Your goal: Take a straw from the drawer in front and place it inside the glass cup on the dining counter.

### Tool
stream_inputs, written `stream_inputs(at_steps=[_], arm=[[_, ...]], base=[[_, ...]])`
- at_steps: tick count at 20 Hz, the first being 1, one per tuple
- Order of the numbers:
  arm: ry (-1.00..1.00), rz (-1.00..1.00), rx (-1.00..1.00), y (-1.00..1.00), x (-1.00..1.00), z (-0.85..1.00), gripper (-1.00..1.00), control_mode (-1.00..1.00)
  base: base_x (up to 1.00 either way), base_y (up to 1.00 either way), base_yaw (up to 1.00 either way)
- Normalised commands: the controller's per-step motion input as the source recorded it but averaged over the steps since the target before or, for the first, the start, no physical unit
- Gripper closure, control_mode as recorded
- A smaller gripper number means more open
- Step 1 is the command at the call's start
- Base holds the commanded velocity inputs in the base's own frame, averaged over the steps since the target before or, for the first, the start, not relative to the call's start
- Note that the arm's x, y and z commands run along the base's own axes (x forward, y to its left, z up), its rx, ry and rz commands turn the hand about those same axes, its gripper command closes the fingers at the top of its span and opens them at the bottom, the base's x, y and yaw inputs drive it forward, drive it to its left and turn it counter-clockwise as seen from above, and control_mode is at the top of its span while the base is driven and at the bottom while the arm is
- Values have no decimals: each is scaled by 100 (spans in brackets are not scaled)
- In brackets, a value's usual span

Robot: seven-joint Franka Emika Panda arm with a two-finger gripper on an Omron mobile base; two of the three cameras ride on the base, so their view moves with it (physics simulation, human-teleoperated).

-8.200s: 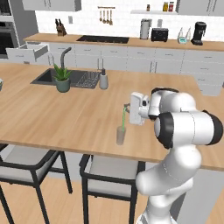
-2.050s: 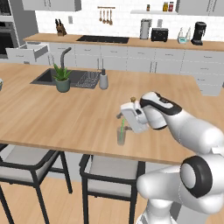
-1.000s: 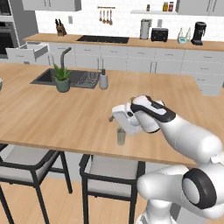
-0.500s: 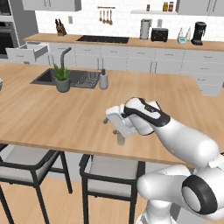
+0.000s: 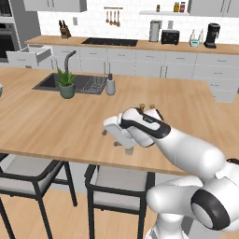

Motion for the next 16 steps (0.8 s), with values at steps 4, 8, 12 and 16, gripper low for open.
stream_inputs(at_steps=[4,8,12,16], arm=[[2,0,-5,31,0,-7,-100,-100],[2,0,-5,32,0,-8,-100,-100],[2,0,-5,32,0,-6,-100,-100],[0,0,-5,29,0,-3,-100,-100]], base=[[0,0,0],[0,0,0],[0,0,0],[0,0,0]])
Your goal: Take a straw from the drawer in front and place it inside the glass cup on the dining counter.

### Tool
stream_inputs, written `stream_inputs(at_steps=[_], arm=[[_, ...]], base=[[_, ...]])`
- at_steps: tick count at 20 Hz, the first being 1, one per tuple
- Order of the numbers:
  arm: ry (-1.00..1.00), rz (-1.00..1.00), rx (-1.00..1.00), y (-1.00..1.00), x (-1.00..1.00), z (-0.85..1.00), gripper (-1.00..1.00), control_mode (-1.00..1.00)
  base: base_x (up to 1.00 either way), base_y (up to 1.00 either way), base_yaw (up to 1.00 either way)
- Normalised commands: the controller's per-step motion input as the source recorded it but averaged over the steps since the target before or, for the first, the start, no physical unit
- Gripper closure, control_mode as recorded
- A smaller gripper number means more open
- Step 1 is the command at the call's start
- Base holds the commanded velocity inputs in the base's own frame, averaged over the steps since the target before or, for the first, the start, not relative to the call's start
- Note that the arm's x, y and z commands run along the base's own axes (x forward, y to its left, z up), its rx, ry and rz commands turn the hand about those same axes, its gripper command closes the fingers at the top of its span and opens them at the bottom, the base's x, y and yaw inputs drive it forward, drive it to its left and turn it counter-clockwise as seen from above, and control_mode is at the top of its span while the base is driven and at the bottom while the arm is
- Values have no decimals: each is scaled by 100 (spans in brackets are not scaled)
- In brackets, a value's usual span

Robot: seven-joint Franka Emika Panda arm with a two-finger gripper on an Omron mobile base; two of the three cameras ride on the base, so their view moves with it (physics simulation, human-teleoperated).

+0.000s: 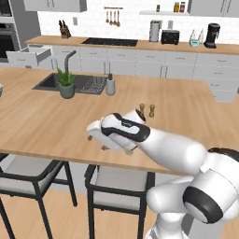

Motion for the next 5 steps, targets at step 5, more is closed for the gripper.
stream_inputs(at_steps=[5], arm=[[0,0,-6,23,-5,0,-100,-100]], base=[[0,0,0]])
